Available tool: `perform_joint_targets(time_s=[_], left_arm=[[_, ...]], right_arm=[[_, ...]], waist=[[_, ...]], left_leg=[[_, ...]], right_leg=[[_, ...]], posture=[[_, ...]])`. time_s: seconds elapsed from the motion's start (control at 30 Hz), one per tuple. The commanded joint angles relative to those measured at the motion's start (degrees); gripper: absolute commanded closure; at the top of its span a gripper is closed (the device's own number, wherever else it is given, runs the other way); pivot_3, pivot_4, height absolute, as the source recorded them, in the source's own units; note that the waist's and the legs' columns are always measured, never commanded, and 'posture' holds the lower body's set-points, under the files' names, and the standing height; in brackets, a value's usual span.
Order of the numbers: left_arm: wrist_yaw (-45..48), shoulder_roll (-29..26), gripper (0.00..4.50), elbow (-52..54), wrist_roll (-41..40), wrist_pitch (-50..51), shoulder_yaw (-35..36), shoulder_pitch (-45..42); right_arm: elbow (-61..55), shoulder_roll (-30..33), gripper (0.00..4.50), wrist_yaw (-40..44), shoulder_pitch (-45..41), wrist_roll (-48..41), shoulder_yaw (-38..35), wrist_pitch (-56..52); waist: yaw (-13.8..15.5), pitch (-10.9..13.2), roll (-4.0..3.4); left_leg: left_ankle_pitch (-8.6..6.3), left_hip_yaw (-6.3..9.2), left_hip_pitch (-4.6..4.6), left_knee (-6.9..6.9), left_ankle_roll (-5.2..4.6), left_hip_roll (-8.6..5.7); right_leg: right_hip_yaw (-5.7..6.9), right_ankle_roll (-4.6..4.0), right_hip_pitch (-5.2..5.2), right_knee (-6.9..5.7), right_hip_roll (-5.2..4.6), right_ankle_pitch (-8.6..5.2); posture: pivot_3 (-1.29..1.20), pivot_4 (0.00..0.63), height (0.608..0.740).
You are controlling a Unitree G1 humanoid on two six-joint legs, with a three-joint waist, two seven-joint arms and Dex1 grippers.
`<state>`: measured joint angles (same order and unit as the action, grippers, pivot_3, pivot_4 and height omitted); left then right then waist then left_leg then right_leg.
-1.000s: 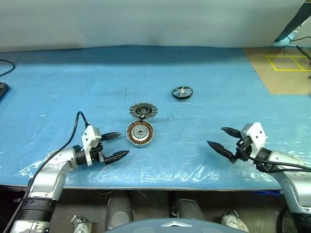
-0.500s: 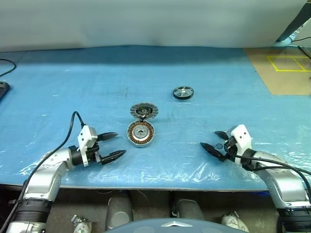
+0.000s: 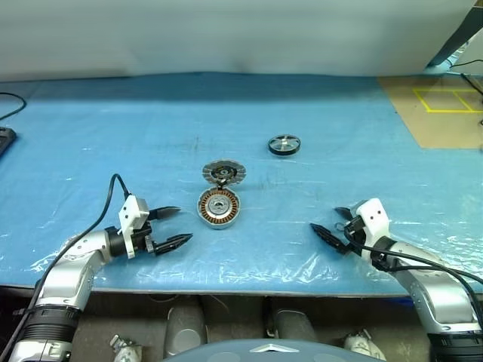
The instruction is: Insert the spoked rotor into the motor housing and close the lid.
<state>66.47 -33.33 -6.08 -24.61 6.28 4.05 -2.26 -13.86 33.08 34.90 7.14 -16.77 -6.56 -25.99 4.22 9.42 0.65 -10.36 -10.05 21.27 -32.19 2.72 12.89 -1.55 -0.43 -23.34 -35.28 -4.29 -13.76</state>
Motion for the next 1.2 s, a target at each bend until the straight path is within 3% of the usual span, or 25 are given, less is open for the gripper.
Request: perform_joint_targets(time_s=[0.03,0.5,0.67,1.2], left_arm=[[0.9,0.0,0.0,-0.3,0.0,-1.5,0.1,-0.9],[1.4,0.3,0.0,-1.8,0.6,-2.1,-0.2,-2.6],[1.6,0.2,0.0,-2.2,0.6,-2.3,-0.2,-2.8],[1.5,0.6,0.0,-2.3,0.9,-2.0,-0.6,-3.4]], right_arm=[[-0.1,-0.6,0.01,-0.8,0.8,0.6,1.4,-2.4],[-0.7,-2.0,0.01,-5.3,-1.3,2.4,2.5,-6.5],[-2.1,2.2,0.01,-3.4,0.5,1.3,-1.4,-7.9],[-5.0,1.5,0.01,-3.6,-0.3,-1.2,-0.2,-14.9]], waist=[[0.0,0.0,0.0],[-0.2,-0.2,0.34],[0.2,-0.2,0.32],[0.4,-0.2,0.32]], left_leg=[[-0.01,0.0,-0.07,0.01,-0.01,0.0],[-0.01,0.0,-0.16,0.03,-0.01,-0.01],[-0.01,0.0,-0.14,0.08,-0.01,-0.03],[0.04,0.0,-0.15,0.32,0.09,-0.02]], right_leg=[[0.0,0.02,0.07,0.02,0.0,-0.01],[-0.03,0.03,0.16,0.09,-0.01,-0.01],[-0.02,0.03,0.18,0.18,-0.02,-0.01],[0.04,0.02,0.23,0.43,0.0,0.0]], posture=[[0.0,0.15,0.74],[0.0,0.15,0.74],[0.0,0.15,0.74],[0.0,0.15,0.74]])
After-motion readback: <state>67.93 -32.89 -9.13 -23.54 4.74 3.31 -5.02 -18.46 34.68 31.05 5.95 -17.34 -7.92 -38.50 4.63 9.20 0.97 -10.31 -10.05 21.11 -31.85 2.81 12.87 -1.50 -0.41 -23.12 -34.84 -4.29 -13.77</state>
